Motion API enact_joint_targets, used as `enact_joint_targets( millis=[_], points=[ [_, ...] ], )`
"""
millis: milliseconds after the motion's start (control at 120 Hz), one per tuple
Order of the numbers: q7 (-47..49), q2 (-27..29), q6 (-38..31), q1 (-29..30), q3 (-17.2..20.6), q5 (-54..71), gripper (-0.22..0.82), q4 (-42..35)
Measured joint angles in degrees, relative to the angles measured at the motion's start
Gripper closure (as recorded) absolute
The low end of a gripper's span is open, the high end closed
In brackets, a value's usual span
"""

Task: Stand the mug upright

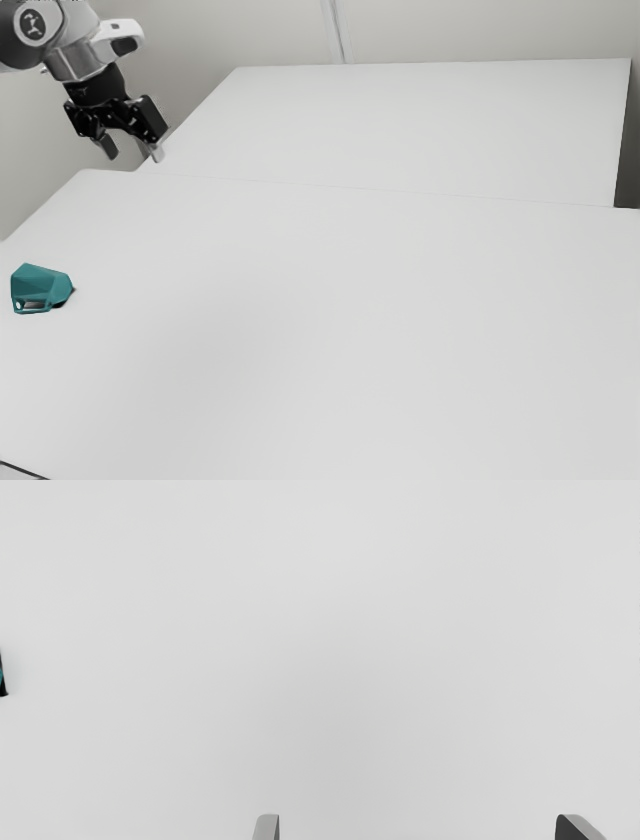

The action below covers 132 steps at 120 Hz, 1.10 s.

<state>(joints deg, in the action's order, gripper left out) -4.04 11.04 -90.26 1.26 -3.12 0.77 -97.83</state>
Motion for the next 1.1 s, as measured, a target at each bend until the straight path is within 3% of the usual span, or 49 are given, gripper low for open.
enact_joint_targets(
  millis=[167, 433, 675, 792, 1100],
  points=[
    [-2.5, 7.9, -0.6, 5.1, -1.3, -0.3, 0.00, -8.9],
    [-17.4, 8.4, -6.3, 6.7, -15.9, -3.4, 0.00, -14.6],
    [-32.0, 0.0, -7.9, 6.4, -29.2, -7.3, 0.00, -12.5],
    [-38.3, -5.1, -8.2, 6.7, -33.4, -10.2, 0.00, -10.0],
    [-54.6, -26.2, -7.6, 17.1, -34.8, -20.1, 0.00, 2.6]
  ],
)
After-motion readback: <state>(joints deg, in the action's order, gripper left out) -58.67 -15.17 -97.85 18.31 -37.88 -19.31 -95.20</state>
